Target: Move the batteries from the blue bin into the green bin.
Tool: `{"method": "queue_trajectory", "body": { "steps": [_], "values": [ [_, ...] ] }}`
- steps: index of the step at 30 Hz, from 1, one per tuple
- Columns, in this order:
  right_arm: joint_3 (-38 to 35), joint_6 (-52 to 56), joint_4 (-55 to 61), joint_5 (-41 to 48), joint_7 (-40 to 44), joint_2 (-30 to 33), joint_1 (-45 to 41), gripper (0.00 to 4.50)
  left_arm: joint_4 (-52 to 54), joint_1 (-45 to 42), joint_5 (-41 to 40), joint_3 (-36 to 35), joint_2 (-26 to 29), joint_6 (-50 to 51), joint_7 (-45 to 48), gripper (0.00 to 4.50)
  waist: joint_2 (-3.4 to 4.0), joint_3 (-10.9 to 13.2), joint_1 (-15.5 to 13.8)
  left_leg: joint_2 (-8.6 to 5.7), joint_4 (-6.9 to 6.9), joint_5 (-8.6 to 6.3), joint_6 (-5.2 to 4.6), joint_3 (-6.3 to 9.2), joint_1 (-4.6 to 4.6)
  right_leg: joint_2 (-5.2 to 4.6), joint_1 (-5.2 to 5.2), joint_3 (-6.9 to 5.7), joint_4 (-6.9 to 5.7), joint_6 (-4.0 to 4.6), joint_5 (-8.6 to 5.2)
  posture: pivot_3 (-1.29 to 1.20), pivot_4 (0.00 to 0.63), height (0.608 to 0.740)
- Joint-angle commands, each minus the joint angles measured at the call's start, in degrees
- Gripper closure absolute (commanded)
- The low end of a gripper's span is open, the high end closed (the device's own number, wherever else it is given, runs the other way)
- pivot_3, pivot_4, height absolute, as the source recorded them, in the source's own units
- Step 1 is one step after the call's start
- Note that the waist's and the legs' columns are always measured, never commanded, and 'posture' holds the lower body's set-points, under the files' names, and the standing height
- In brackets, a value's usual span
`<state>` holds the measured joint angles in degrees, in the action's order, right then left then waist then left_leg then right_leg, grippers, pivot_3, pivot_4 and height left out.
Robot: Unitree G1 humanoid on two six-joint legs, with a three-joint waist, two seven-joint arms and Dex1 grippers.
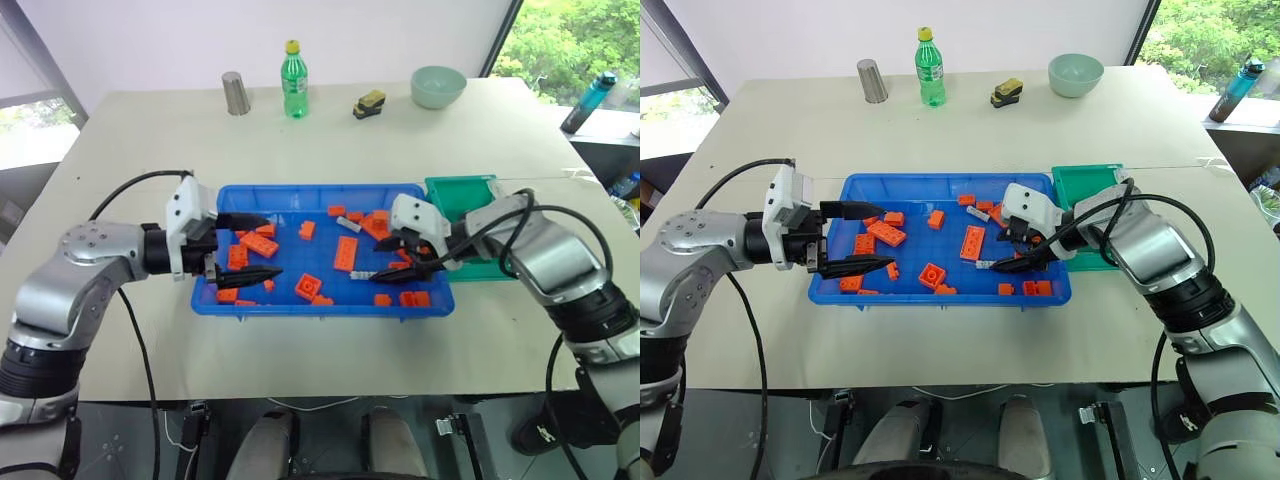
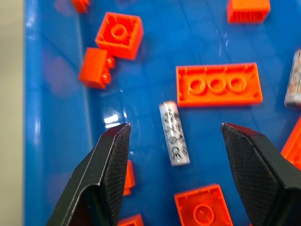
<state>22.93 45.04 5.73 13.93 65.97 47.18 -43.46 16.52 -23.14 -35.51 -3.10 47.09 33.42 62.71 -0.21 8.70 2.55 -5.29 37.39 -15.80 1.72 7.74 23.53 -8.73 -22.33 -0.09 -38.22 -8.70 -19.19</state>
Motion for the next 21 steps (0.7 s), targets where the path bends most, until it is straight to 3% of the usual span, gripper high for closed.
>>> {"method": "queue_trajectory", "body": {
  "steps": [1, 5, 8, 9, 10, 12, 16, 21],
  "values": [
    [1.7, -1.2, -0.6, -2.5, -0.5, -1.8, -0.5, 1.37, 2.0, 0.0, -0.7, -1.9, 0.4, -0.1, -0.6, 0.00, 0.00, 0.0, 0.0, 0.00, 0.00, 0.00, 0.00, 0.00, 0.00, 0.01, 0.00, 0.00, 0.00, 0.00, 0.00, 0.00, 0.150, 0.727],
    [4.0, -2.6, -1.7, -5.6, -1.7, -3.7, 0.9, 1.37, 1.8, 0.0, -0.7, -1.6, 0.0, -0.3, -1.1, 0.00, 0.00, 0.0, 0.0, -0.01, 0.01, 0.00, 0.00, 0.00, 0.00, -0.01, 0.00, 0.00, -0.01, 0.00, 0.00, 0.00, 0.150, 0.727],
    [4.0, -2.9, -1.6, -6.6, -2.1, -4.5, 1.5, 2.67, 1.7, -0.2, -0.7, -1.5, -0.3, -0.5, -1.3, 0.00, 0.00, 0.0, 0.0, -0.01, 0.02, 0.00, 0.00, 0.02, 0.00, -0.01, 0.01, 0.00, 0.00, 0.00, 0.00, 0.00, 0.150, 0.727],
    [3.4, -2.7, -1.0, -6.5, -2.2, -4.4, 1.7, 3.31, 1.5, -0.5, -0.6, -1.3, -0.4, -0.5, -1.4, 0.00, 0.00, 0.0, 0.0, -0.01, 0.02, 0.00, 0.00, 0.02, 0.00, 0.00, 0.00, 0.00, -0.01, 0.00, 0.00, 0.00, 0.150, 0.727],
    [2.8, -2.5, -0.4, -6.4, -2.4, -4.2, 1.8, 3.46, 1.3, -0.7, -0.5, -1.2, -0.5, -0.6, -1.4, 0.00, 0.00, 0.0, 0.0, -0.01, 0.01, 0.00, 0.00, 0.02, 0.00, 0.00, 0.00, 0.00, 0.00, 0.00, 0.00, 0.00, 0.150, 0.727],
    [0.9, -1.0, 1.2, -5.4, -2.4, -3.6, 1.5, 4.39, 1.0, -1.0, -0.4, -1.1, -0.7, -0.7, -1.4, 0.00, 0.00, 0.0, 0.0, -0.01, 0.01, 0.00, 0.00, 0.02, 0.00, 0.00, 0.00, 0.00, -0.01, 0.00, 0.00, 0.00, 0.150, 0.727],
    [-5.2, 5.1, 4.2, -1.0, -1.6, -1.9, -0.6, 4.41, 1.0, -0.8, -0.3, -1.2, -0.8, -0.8, -1.2, 0.00, 0.00, 0.0, -0.1, -0.01, 0.01, 0.00, 0.00, 0.02, 0.00, -0.01, 0.00, 0.00, 0.00, 0.00, 0.00, 0.00, 0.150, 0.727],
    [-15.2, 10.7, -0.2, 2.3, -2.5, 3.0, -6.1, 4.41, 0.8, -0.3, -0.2, -1.2, -0.9, -1.2, -0.9, 0.00, 0.01, 0.0, -0.1, -0.01, 0.00, 0.00, 0.00, 0.01, 0.00, -0.01, 0.01, 0.00, 0.01, 0.00, 0.00, 0.00, 0.150, 0.727]
  ]
}}
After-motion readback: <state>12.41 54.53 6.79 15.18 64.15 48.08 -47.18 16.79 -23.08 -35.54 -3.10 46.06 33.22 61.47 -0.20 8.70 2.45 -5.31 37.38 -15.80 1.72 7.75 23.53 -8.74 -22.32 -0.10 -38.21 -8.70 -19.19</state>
